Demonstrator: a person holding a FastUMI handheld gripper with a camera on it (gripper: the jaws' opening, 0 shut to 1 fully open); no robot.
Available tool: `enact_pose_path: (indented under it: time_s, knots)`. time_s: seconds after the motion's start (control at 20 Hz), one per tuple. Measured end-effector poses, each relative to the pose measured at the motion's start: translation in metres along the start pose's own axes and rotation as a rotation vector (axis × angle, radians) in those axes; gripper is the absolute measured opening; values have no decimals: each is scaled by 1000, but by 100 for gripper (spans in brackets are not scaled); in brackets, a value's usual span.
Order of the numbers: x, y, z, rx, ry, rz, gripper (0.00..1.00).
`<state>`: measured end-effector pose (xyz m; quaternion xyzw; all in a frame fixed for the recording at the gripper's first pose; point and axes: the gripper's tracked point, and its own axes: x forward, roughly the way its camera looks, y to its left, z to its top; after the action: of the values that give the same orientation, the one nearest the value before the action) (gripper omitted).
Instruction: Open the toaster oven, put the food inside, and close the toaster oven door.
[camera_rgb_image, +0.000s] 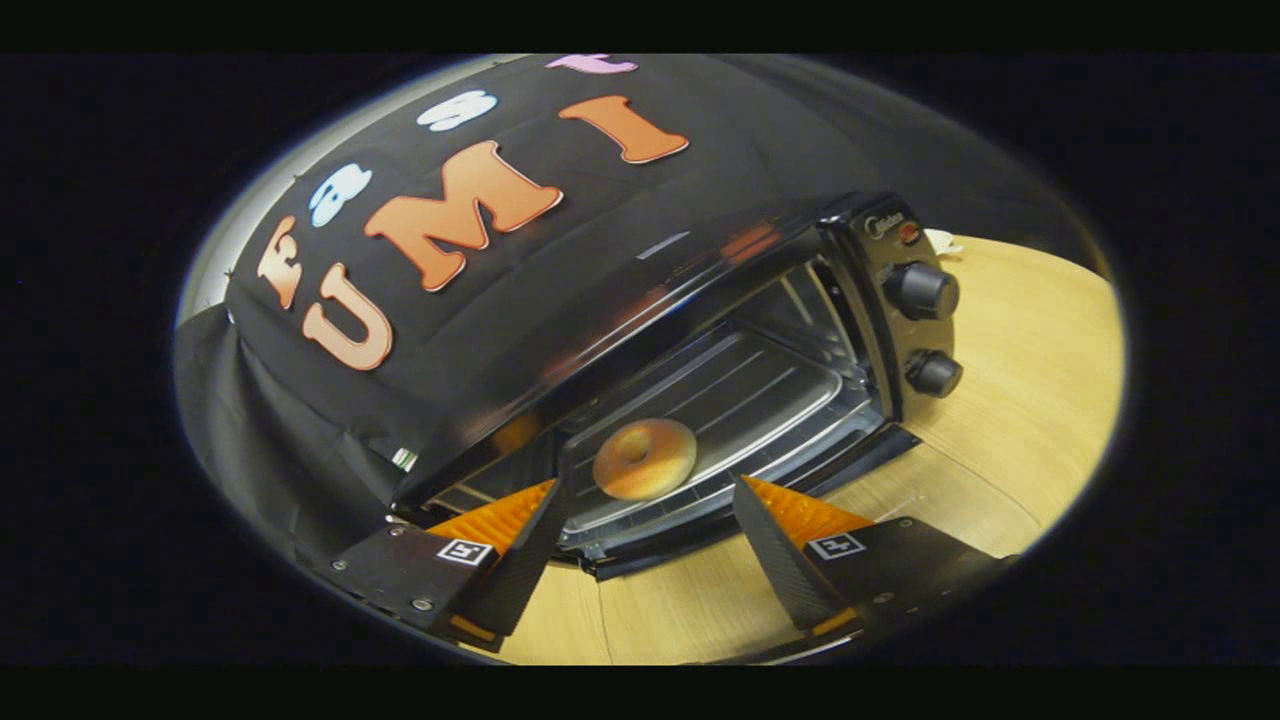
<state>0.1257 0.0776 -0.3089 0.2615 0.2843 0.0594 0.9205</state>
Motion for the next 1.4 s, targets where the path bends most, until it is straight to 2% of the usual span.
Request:
enact_pose_path:
  time_s: [0.2,0.4,0.6,0.85,1.15,1.4]
  knots:
    - [-34,-9,2,-72,-21,-24,99]
    - [-67,-32,-2,-215,-18,-96,98]
    - [-102,-47,-19,-380,-2,-147,99]
    - [-134,-58,-52,-533,41,-158,99]
    - [-145,-76,-91,-597,118,-165,99]
    - [-134,-90,-113,-616,180,-174,99]
